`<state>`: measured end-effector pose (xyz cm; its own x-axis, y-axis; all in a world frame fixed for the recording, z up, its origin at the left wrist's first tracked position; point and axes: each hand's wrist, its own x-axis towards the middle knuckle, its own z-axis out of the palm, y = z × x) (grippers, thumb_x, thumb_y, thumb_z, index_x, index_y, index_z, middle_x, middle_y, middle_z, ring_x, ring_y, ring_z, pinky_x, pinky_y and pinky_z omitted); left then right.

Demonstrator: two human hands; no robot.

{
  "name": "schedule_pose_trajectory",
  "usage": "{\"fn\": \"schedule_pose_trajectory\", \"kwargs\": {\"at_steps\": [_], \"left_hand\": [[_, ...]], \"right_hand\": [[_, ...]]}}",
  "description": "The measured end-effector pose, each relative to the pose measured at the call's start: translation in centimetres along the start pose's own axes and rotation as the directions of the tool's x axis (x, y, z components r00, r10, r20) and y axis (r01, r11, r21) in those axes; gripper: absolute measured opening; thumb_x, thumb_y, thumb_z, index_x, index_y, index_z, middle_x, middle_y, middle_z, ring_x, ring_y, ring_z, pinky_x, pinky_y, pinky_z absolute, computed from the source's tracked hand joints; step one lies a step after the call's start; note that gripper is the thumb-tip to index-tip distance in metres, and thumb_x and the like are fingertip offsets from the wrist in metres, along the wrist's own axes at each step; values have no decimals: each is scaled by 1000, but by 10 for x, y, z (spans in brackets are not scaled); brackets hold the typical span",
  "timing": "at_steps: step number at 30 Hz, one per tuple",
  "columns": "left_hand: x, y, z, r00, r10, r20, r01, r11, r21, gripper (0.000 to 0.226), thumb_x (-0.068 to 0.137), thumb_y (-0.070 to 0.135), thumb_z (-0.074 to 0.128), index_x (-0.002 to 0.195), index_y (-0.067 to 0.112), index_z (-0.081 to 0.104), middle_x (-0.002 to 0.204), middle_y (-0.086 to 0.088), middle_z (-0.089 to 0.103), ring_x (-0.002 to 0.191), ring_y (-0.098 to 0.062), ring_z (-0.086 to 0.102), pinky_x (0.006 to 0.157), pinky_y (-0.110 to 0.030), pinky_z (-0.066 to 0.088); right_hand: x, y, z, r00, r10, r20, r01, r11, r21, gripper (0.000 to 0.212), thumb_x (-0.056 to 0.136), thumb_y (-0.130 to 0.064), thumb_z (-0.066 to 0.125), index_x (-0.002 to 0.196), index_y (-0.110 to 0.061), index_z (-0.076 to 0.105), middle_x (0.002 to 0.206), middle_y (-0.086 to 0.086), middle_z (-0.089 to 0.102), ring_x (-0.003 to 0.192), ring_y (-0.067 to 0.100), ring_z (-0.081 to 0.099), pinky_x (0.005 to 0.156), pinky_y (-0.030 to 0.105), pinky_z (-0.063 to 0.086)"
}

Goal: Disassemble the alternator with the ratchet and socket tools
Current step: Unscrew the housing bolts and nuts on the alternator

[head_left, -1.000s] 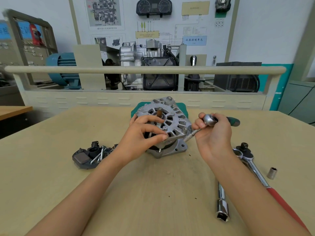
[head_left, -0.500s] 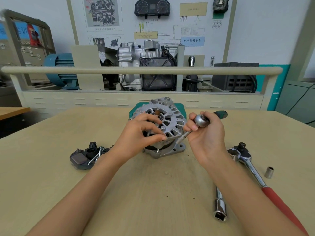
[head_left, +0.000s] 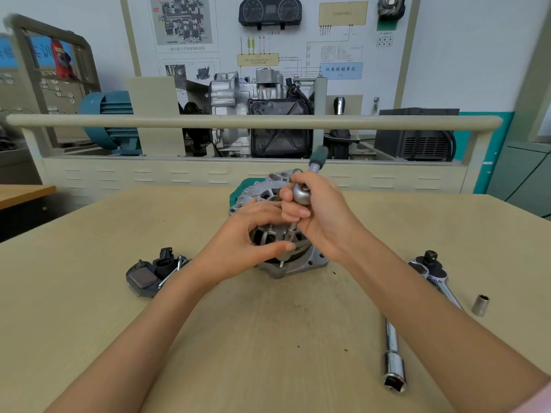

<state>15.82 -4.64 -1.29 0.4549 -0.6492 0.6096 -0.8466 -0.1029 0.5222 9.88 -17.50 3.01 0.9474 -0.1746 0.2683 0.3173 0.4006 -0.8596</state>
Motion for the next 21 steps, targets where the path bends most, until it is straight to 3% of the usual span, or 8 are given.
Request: {"fn": "schedule_pose_trajectory", "kwargs": {"at_steps": [5,9,12,14,16,18,19,21], "left_hand": [[1,2,0,999,22,42,-21,999,-24,24,84,16,65,108,15,70,121,13,59,119,3,44,108,-25,30],[3,-1,4,999,41,32,-42,999,32,17,87,15,62,100,17,73,115,11,55,114,-4,43,107,-35,28],[3,-3,5,997,68,43,-68,998,-13,20,84,18,64,101,14,73,116,6,58,116,-5,43,108,-28,27],[3,-3,6,994,105,-20,-106,993,-47,19,78,21,67,96,17,73,102,15,62,106,3,48,104,-21,30],[2,-4,9,989,103,-105,-108,993,-40,22,73,23,70,94,18,72,91,20,65,102,5,51,108,-28,27],[1,-4,13,982,82,-169,-87,996,-20,24,71,11,76,93,18,70,89,20,67,107,9,51,115,-41,16],[1,-3,15,979,73,-190,-76,997,-8,26,70,5,77,92,17,71,88,21,67,105,12,51,116,-46,13],[1,-2,14,981,46,-189,-41,999,27,20,69,4,78,86,14,75,89,20,65,99,14,52,115,-52,14]], "right_hand": [[4,-11,-7,976,182,120,-168,979,-115,12,94,-8,33,84,-10,40,51,1,46,35,7,29,39,19,28],[11,-25,-4,890,382,250,-359,924,-134,16,81,-7,40,91,-6,53,58,0,50,51,11,45,55,24,38],[9,-27,6,875,425,234,-389,903,-184,20,83,-5,37,91,-6,55,54,-3,47,48,9,43,51,22,37],[3,-18,16,946,309,96,-295,946,-134,20,87,-4,35,90,-7,55,50,-5,44,42,7,39,44,19,32],[-5,1,28,979,35,-200,-39,999,-18,17,91,-4,37,85,-10,52,51,-3,43,41,9,37,37,17,30],[-13,16,37,848,-173,-501,212,977,22,18,97,-12,37,81,-17,44,61,-1,46,47,11,40,37,16,34],[-13,20,38,803,-198,-562,260,965,32,20,99,-16,35,81,-20,40,63,0,47,49,12,41,38,16,35],[-11,17,37,808,-146,-570,218,974,59,23,101,-22,31,79,-18,39,62,1,46,46,12,39,39,17,35]]}}
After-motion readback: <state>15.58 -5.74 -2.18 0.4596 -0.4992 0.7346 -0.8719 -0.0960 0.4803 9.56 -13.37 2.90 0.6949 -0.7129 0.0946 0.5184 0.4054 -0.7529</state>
